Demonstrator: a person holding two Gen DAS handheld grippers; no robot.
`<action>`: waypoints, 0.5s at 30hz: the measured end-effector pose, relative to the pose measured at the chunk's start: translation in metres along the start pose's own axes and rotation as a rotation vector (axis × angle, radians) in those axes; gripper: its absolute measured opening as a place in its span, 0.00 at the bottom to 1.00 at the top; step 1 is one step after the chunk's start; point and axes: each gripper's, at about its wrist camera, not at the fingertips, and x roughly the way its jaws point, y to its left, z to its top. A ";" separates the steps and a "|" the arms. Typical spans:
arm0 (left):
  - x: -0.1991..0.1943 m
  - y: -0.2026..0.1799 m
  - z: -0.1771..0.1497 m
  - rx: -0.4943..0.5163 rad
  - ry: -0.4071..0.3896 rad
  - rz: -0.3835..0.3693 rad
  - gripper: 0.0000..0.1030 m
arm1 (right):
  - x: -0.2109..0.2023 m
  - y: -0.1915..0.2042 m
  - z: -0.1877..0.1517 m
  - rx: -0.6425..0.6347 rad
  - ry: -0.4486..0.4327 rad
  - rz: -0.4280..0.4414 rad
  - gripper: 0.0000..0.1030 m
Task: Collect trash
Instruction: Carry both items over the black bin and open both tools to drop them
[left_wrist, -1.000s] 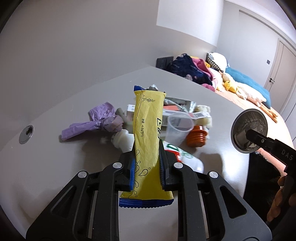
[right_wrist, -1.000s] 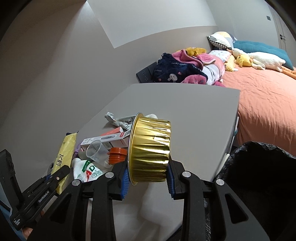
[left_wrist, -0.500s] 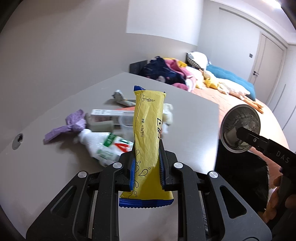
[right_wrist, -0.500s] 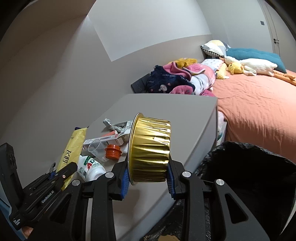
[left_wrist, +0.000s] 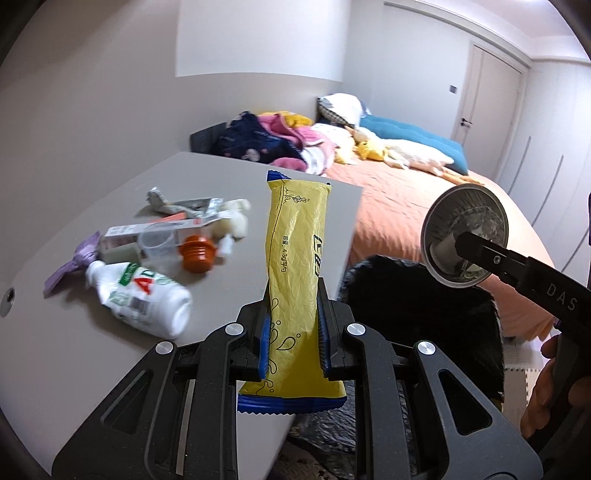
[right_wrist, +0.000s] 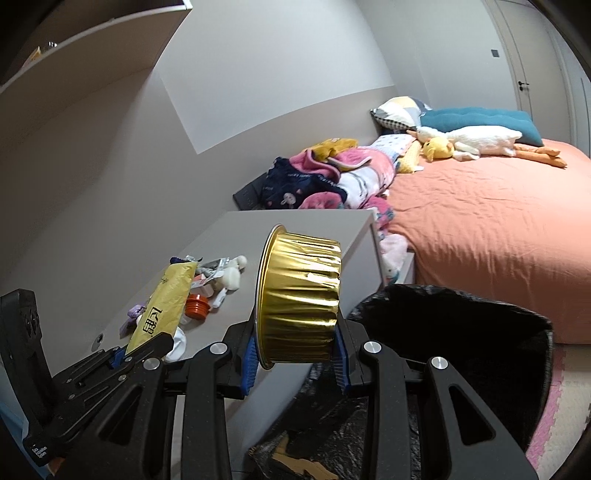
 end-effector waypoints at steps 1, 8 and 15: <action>0.000 -0.005 0.000 0.006 -0.001 -0.005 0.18 | -0.005 -0.003 -0.001 -0.001 -0.008 -0.001 0.33; 0.004 -0.034 -0.004 0.044 0.013 -0.051 0.18 | -0.034 -0.026 -0.005 0.001 -0.044 -0.027 0.33; 0.018 -0.071 -0.010 0.109 0.050 -0.114 0.18 | -0.057 -0.047 -0.010 0.000 -0.064 -0.059 0.33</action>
